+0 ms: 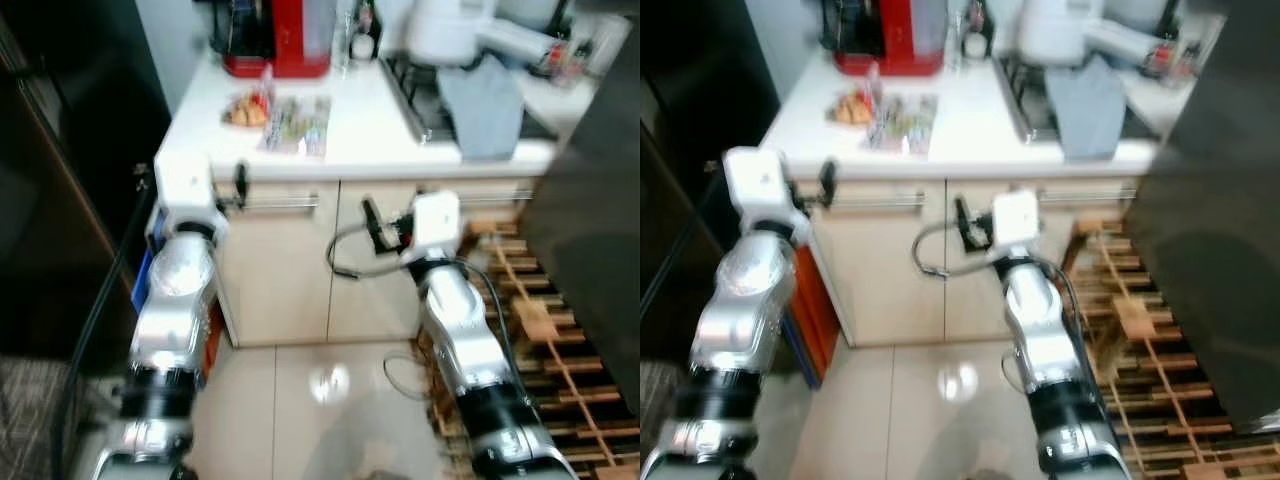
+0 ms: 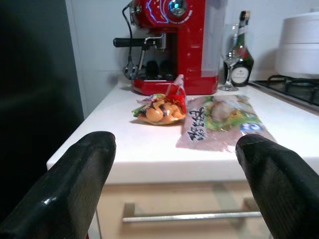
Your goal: Restocking fridge
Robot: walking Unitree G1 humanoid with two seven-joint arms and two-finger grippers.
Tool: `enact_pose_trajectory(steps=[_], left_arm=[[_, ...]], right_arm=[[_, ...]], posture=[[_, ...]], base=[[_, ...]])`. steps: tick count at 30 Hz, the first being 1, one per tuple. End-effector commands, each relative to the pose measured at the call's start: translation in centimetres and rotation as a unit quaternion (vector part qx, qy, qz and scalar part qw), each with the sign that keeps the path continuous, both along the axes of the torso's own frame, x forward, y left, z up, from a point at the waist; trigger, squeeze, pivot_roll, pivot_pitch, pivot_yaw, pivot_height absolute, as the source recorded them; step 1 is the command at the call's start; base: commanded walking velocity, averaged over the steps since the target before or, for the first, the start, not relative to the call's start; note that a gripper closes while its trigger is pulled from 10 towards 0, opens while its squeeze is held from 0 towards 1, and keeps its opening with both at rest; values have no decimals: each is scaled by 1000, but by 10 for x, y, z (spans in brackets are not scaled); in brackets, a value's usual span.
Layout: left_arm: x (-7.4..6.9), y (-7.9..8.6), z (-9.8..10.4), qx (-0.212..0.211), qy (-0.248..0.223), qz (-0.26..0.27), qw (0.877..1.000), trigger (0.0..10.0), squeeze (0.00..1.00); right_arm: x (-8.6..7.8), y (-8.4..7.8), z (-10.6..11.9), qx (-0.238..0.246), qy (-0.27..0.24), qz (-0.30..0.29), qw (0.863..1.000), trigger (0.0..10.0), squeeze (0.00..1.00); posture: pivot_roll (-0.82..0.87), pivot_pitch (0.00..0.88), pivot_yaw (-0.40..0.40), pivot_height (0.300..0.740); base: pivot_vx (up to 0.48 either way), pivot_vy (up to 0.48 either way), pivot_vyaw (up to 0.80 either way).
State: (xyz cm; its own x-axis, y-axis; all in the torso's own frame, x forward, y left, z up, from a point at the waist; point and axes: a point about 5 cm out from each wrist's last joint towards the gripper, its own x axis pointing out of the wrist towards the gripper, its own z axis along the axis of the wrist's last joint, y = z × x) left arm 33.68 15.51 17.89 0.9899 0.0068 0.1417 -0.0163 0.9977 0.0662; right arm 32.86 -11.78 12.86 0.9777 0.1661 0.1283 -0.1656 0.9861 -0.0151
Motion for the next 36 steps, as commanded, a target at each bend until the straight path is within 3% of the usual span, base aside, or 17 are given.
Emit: enact_pose_trajectory(steps=[1, 7, 12, 20, 21, 26, 28, 29, 33, 36], left_arm=[[4, 5, 7, 9, -8, 5, 1000, 10000, 1000], [16, 10, 26, 7, -29, 1, 1000, 10000, 1000], [24, 0, 40, 11, -38, -32, 999, 10000, 1000], [33, -3, 54, -5, -50, -41, 998, 10000, 1000], [38, -9, 67, -12, -62, -59, 996, 10000, 1000], [44, -21, 80, -16, -68, -90, 994, 10000, 1000], [48, -34, 86, -21, -57, -128, 990, 10000, 1000], [49, -38, 88, -31, -51, -141, 988, 10000, 0], [53, -47, 92, -52, -17, -177, 983, 10000, 0], [61, -44, 83, -76, 48, -186, 978, 10000, 0]], right_arm=[[4, 9, 9, 10, -7, 10, 1000, 10000, 0], [5, 10, 23, 28, -35, 12, 999, 10000, 0], [6, 6, 34, 27, -58, -14, 998, 10000, 0], [5, 0, 53, 42, -86, -31, 995, 10000, 0], [3, -3, 60, 46, -96, -35, 994, 10000, 0], [2, -9, 67, 50, -108, -46, 992, 10000, 0], [0, -11, 70, 48, -113, -52, 991, 10000, 0], [-1, -12, 70, 48, -114, -55, 991, 10000, 0], [-5, -15, 72, 46, -116, -64, 990, 10000, 0], [-8, -18, 71, 44, -113, -72, 990, 10000, 0]], posture=[[-30, 0, 4, 740], [-27, 0, 4, 740], [-33, 0, 10, 740], [-40, 0, 7, 740], [-41, 0, 4, 740], [-43, 0, 8, 740], [-49, 0, 13, 740], [-50, 0, 15, 740], [-57, 0, 23, 740], [-67, 0, 32, 740]], base=[[480, 0, 0], [480, 0, 0], [480, 0, 0], [480, 0, 0], [480, 0, 0], [480, 0, 0], [480, 0, 0], [304, 0, 0], [0, 0, 0], [0, 0, 0]])
